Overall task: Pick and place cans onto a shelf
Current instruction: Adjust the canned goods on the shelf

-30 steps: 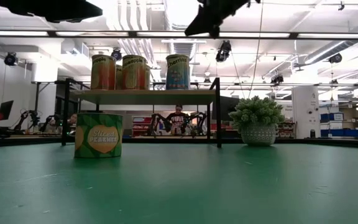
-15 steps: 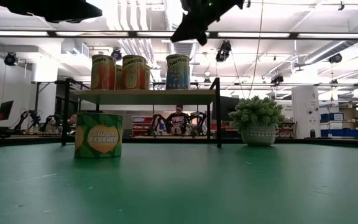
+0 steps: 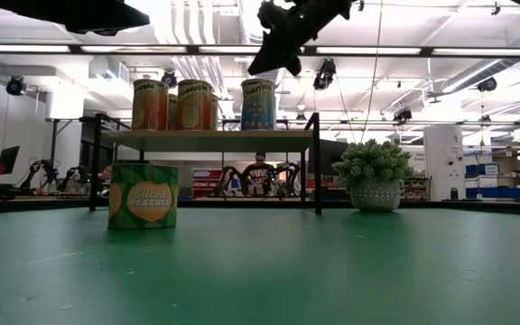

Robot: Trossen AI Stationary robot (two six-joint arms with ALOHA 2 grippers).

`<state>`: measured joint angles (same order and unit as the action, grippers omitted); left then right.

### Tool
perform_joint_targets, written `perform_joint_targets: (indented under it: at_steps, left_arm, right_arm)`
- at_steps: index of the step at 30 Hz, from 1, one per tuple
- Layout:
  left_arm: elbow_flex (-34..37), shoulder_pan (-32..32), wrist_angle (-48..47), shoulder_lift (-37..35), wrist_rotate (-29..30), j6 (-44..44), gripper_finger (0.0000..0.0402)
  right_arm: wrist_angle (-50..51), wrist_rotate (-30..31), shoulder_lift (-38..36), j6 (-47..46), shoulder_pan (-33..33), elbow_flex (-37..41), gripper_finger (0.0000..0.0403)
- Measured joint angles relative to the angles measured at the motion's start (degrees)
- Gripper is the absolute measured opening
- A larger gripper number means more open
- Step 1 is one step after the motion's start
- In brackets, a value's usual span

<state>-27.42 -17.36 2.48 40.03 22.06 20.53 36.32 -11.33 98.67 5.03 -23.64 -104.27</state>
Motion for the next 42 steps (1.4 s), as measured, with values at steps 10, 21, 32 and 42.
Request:
perform_joint_targets:
  at_steps: [10, 21, 32, 42]
  left_arm:
    - [0.0, 0.0, 0.0, 0.0, 0.0, -1.4, 0.0000]
    - [-0.1, 0.0, 0.1, 0.0, 0.0, -1.6, 0.0000]
    - [-0.1, 0.0, 0.4, 0.0, 0.0, -1.6, 0.0000]
    - [-0.1, 0.0, 0.5, 0.0, 0.0, -1.6, 0.0000]
  right_arm:
    - [1.7, 4.6, 0.0, -0.1, 0.0, 2.5, 0.0009]
    - [-0.3, 4.5, 0.0, 0.1, 0.7, 3.5, 0.0009]
    - [-5.9, 4.4, 0.0, 0.1, 0.8, 5.9, 0.0009]
    - [-9.2, 4.3, -0.1, 0.7, 0.8, 8.0, 0.0009]
